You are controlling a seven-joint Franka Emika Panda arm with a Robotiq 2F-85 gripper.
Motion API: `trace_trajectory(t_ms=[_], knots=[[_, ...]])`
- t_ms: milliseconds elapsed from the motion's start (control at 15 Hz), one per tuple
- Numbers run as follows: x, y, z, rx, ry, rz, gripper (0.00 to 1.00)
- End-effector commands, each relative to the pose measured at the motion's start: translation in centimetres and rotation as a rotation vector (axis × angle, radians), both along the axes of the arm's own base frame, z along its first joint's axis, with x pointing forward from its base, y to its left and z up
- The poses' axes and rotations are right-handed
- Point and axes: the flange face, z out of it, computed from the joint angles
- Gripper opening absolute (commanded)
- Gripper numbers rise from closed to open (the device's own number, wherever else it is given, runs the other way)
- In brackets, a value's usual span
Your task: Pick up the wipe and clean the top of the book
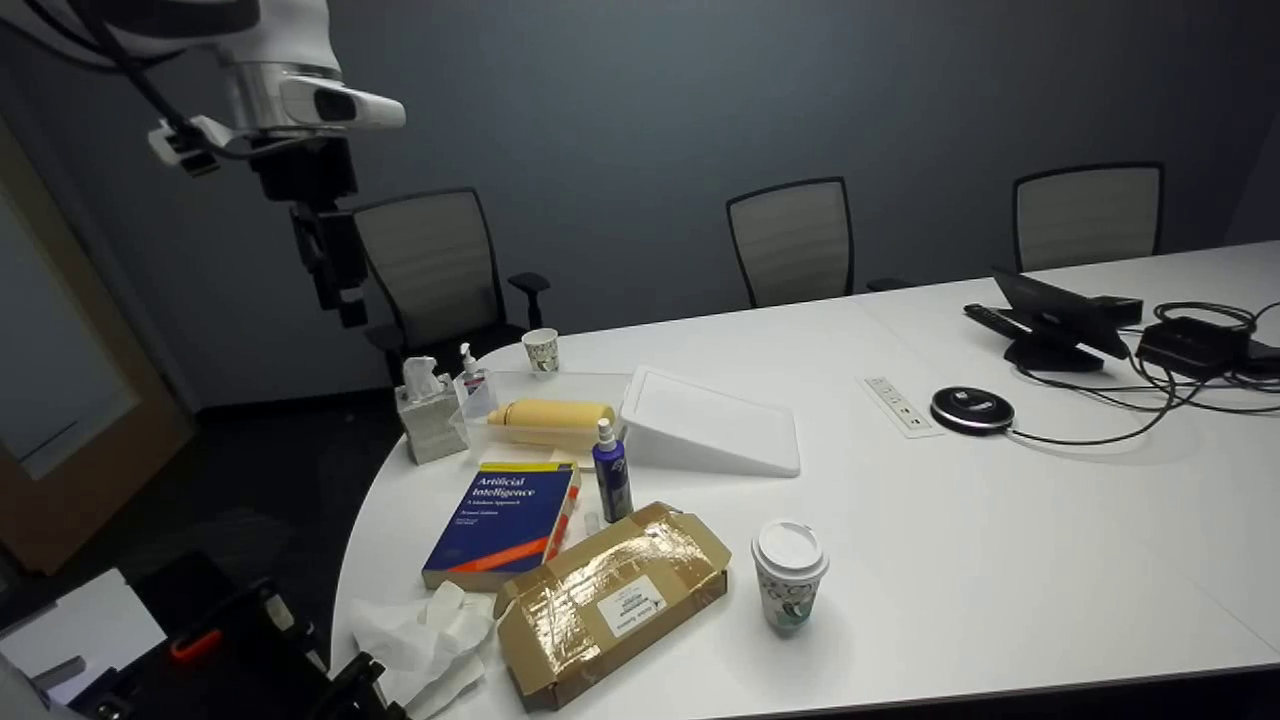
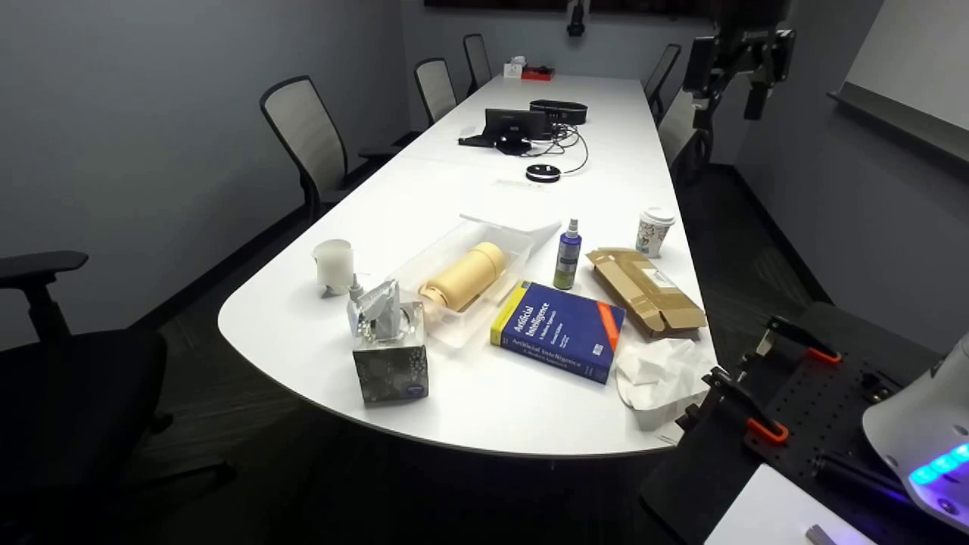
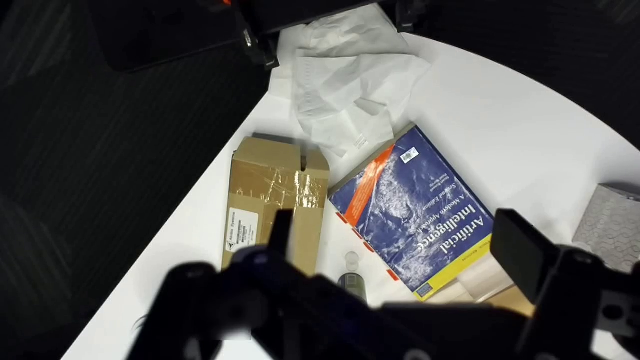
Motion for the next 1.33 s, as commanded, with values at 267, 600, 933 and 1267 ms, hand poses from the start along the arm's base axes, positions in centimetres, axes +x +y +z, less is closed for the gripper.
trace_trajectory(t_ms=[267, 600, 933, 1267], knots=[[3.3, -2.8, -15.6, 0.010, -0.035, -0.082, 1.00], [1.4, -3.9, -28.0, 0.026, -0.004, -0.169, 1.00], [-2.4, -2.6, -35.9, 0.093, 0.124, -0.278, 1.00], [-5.2, -1.4, -41.4, 0.084, 0.192, -0.362, 1.00]])
